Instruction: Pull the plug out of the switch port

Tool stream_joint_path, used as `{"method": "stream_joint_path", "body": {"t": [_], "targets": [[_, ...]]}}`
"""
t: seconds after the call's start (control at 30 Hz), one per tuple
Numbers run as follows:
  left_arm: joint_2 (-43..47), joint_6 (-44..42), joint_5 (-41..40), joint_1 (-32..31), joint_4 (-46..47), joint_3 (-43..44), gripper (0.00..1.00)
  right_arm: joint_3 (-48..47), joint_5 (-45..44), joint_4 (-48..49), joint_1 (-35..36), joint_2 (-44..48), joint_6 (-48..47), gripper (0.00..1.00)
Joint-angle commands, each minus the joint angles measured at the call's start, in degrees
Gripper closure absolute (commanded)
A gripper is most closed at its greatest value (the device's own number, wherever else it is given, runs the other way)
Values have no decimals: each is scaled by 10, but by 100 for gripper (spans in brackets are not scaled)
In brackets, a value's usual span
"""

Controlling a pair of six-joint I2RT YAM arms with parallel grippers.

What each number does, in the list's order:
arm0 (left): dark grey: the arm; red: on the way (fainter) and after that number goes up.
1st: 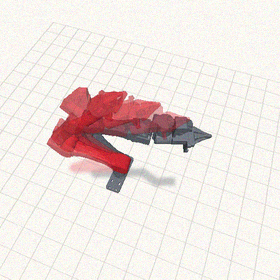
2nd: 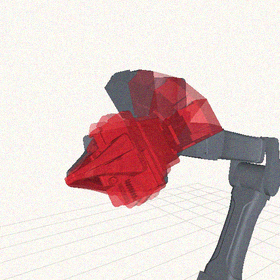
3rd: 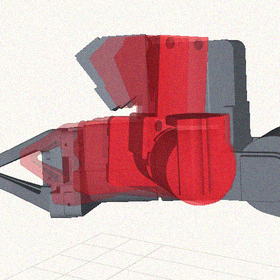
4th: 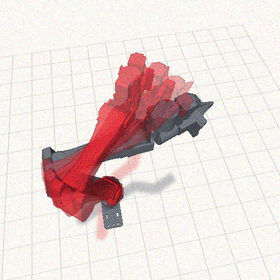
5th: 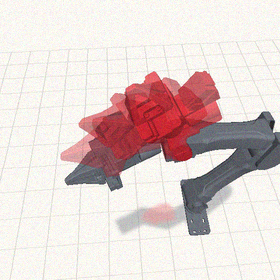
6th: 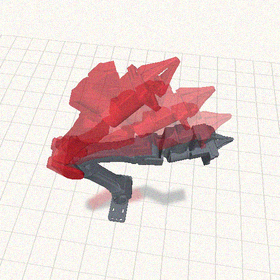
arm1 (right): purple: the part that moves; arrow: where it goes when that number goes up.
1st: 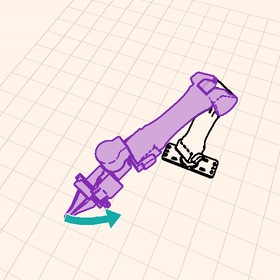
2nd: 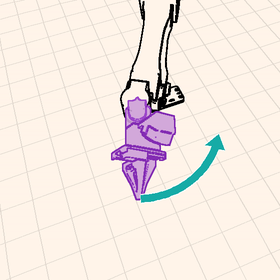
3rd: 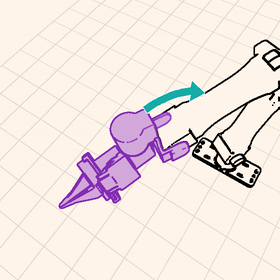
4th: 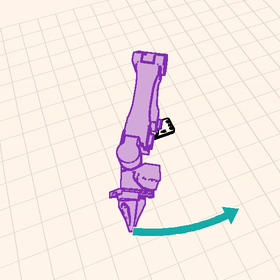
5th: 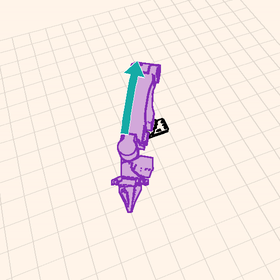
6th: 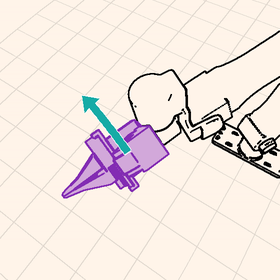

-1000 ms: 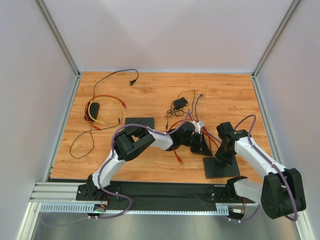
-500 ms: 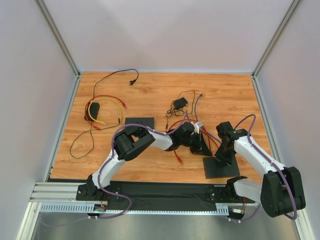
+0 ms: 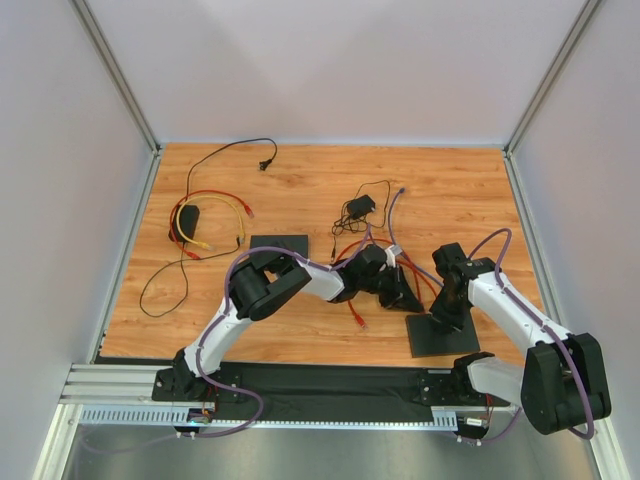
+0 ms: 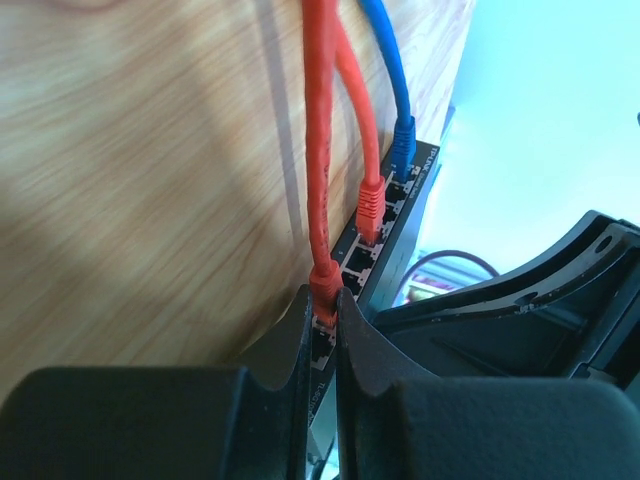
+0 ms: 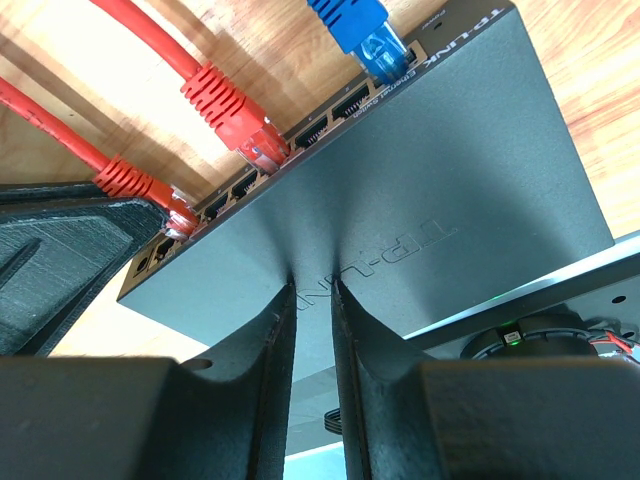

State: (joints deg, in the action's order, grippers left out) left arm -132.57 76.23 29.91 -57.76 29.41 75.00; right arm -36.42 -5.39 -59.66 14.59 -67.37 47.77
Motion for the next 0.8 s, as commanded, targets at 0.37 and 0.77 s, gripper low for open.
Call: {"method": "stream_joint_path", "body": {"t": [0.37,0.77], "targets": [[61,-105,-154,38,-61,0,100,36,-25,53,4,-24,9,76],[15,19,-81,42,92,-17,100,35,-24,56,4,-30,4,76]]}}
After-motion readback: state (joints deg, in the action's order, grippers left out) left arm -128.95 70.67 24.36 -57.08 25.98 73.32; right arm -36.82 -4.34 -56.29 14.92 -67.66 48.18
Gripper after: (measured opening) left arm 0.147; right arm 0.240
